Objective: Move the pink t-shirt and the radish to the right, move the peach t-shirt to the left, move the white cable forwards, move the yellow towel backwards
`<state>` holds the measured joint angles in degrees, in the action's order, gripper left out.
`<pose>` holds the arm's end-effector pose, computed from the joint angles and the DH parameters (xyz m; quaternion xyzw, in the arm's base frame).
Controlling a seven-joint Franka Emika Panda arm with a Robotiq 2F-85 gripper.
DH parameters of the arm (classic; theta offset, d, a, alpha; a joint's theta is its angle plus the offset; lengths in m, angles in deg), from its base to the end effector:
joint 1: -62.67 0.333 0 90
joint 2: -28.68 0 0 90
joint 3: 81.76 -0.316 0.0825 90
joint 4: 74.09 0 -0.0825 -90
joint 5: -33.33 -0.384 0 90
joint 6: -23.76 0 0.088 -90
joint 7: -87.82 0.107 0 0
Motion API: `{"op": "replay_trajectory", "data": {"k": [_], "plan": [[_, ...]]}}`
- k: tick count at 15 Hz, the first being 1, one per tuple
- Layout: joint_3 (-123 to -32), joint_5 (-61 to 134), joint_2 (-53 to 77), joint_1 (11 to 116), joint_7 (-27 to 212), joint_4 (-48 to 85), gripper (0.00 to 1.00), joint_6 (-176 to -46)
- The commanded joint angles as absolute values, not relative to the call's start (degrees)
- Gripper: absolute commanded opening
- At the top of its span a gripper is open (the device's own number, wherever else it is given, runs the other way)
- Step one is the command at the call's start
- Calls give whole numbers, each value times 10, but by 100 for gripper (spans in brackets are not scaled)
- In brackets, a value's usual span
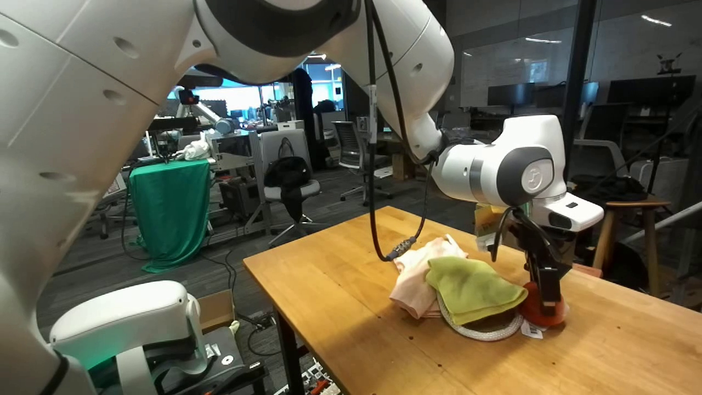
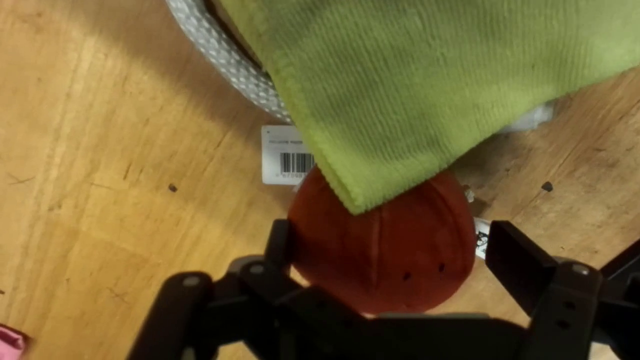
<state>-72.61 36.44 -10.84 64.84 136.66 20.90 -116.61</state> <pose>0.6921 -0.0709 0.2214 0.8986 -0.4300 0.0751 0.0441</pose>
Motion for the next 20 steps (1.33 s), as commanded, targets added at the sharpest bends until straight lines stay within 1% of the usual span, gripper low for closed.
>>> {"op": "replay_trajectory", "data": {"k": [1,7,8,9,10,11,12,13,15,16,19,20], "plan": [[-704,365,-134,663,1388,169,100,-1147],[-702,363,-145,662,1397,152,100,-1133],[-702,363,-146,662,1399,150,99,-1131],[-701,364,-147,662,1400,149,75,-1130],[-701,364,-148,662,1402,147,74,-1128],[-701,364,-148,662,1402,147,70,-1126],[-701,364,-148,661,1403,146,63,-1124],[-701,364,-148,661,1404,145,53,-1122],[-701,365,-147,661,1406,145,40,-1121],[-701,365,-146,661,1407,145,31,-1120],[-699,366,-144,660,1413,148,11,-1120],[-698,366,-142,660,1416,150,10,-1122]]}}
